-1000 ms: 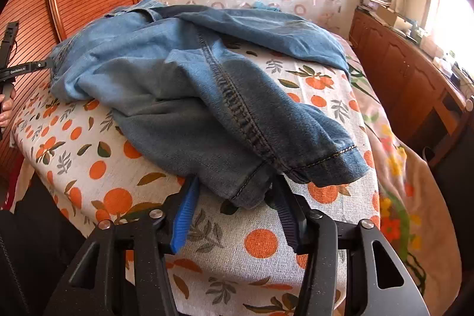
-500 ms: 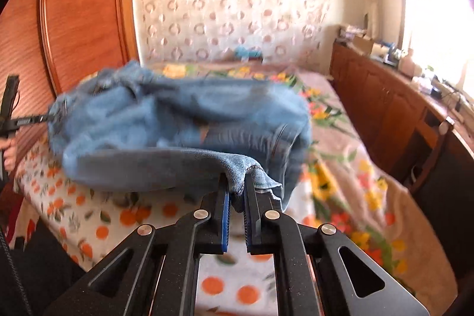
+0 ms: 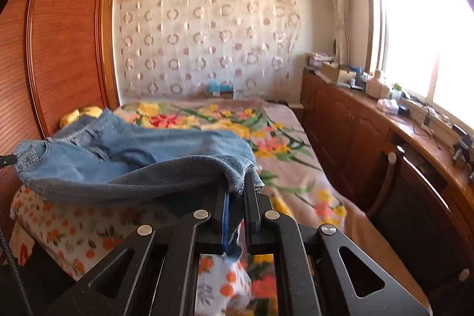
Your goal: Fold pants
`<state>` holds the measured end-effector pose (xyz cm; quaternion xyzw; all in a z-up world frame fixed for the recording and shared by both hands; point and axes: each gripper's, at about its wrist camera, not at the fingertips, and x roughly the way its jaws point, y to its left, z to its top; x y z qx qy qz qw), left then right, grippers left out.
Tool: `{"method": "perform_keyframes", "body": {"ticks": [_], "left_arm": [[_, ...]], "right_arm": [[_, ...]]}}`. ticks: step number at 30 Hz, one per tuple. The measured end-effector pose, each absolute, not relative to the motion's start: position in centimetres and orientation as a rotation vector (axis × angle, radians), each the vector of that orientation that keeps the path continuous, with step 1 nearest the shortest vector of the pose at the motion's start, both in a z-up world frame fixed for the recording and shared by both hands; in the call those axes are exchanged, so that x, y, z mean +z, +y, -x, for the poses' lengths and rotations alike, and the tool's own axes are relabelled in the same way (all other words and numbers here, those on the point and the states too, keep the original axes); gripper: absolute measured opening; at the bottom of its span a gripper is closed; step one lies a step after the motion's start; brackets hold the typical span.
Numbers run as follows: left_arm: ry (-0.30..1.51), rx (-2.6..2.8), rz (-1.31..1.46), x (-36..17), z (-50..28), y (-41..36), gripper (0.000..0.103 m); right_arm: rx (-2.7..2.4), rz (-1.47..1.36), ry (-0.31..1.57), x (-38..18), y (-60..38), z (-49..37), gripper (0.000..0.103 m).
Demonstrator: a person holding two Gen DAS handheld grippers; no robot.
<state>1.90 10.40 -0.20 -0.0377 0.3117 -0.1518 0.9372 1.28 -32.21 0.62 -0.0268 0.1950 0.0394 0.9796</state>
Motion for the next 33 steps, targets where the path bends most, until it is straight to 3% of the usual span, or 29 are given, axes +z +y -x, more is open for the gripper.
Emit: {"method": "perform_keyframes", "body": {"ticks": [7, 12, 17, 19, 20, 27, 33], "left_arm": [[0.719, -0.267, 0.059, -3.9, -0.5, 10.7, 0.005], [0.726, -0.214, 0.062, -3.9, -0.5, 12.4, 0.005], [0.723, -0.222, 0.052, -3.5, -1.3, 12.5, 0.027], [0.718, -0.226, 0.037, -3.4, -1.8, 12.2, 0.045], [0.711, -0.228, 0.037, -3.4, -2.1, 12.2, 0.048], [0.779, -0.244, 0.048, -5.8, -5.8, 12.0, 0.048], [0.859, -0.259, 0.122, -8.9, -7.9, 12.6, 0.048]], "right_arm": [[0.134, -0.015, 0.569, -4.6, -32.7, -0.8, 0.008], [0.157, -0.02, 0.586, -4.8, -32.4, 0.0, 0.008], [0.167, -0.014, 0.55, -2.9, -34.6, 0.5, 0.015], [0.159, -0.008, 0.53, -3.0, -34.6, 0.4, 0.021], [0.152, -0.008, 0.52, -2.9, -34.2, 0.9, 0.028], [0.093, -0.055, 0.484, -4.0, -35.0, 0.5, 0.042], [0.125, -0.06, 0.555, -6.6, -32.8, -2.8, 0.045]]}}
